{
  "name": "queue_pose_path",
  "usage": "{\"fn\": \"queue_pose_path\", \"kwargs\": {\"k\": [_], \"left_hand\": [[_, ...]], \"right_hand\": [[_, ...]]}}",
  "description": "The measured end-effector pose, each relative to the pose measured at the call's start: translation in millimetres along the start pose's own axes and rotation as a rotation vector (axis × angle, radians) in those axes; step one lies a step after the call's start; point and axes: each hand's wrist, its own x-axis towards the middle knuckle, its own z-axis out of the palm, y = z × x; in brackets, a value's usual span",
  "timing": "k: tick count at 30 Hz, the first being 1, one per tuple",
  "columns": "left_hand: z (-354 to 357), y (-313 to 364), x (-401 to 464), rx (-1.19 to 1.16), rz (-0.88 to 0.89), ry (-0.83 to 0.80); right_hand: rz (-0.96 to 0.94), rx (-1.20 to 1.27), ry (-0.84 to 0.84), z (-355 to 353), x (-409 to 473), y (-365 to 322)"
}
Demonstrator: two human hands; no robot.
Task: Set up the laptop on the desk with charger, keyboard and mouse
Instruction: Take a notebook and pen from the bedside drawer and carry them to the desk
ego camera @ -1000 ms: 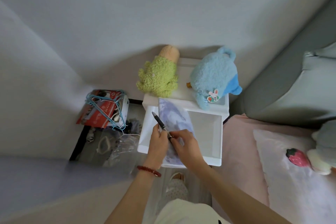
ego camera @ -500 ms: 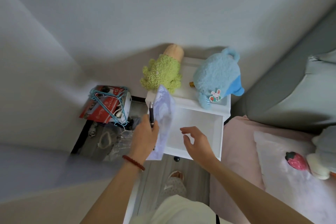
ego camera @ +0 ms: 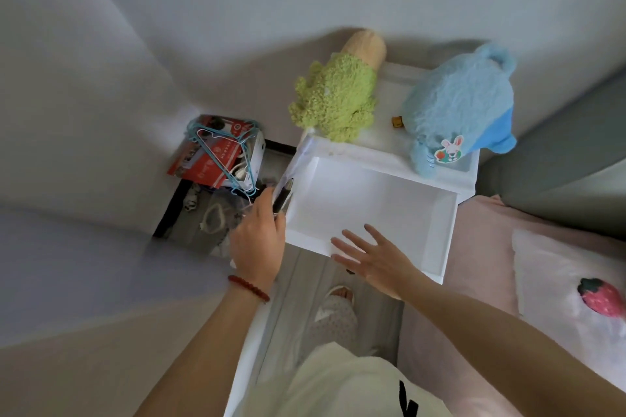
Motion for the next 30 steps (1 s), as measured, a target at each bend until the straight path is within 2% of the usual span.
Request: {"fn": "queue_pose_path", "kwargs": {"k": [3, 10, 18, 21, 23, 25, 28, 30], "left_hand": [[1.5, -2.5, 2.7, -0.033, 0.007, 0.042], [5.6, 0.3, 25.4, -0.12, -0.032, 0.081], [-0.7, 14.3, 62.6, -0.192, 0.042, 0.133], [-6.9, 19.6, 76.4, -0.288, 0.067, 0.119], [-11.9, 23.7, 81.1, -0.35, 0.078, 0.128], [-17.3, 30.4, 83.8, -0.408, 0.095, 0.128], [-25.9, 48.8, 81.9, -0.521, 0.098, 0.075], [-30.7, 63.7, 74.3, -0.638, 0.085, -0.05]], "right_hand": [[-0.025, -0.079, 0.051, 0.9, 6.4, 11.6], [0.23, -0.175, 0.089, -10.5, 21.1, 59.6], [0.338, -0.266, -0.054, -27.6, 45.8, 106.2], [0.381, -0.19, -0.112, -31.3, 43.7, 104.7], [0.412, -0.022, -0.064, -36.6, 37.3, 98.4], [0.499, 0.264, 0.08, -47.6, 27.1, 91.3], [0.757, 1.065, 0.377, -73.2, 0.0, 82.3], [0.792, 1.501, 0.548, -88.8, -22.3, 72.5]]}}
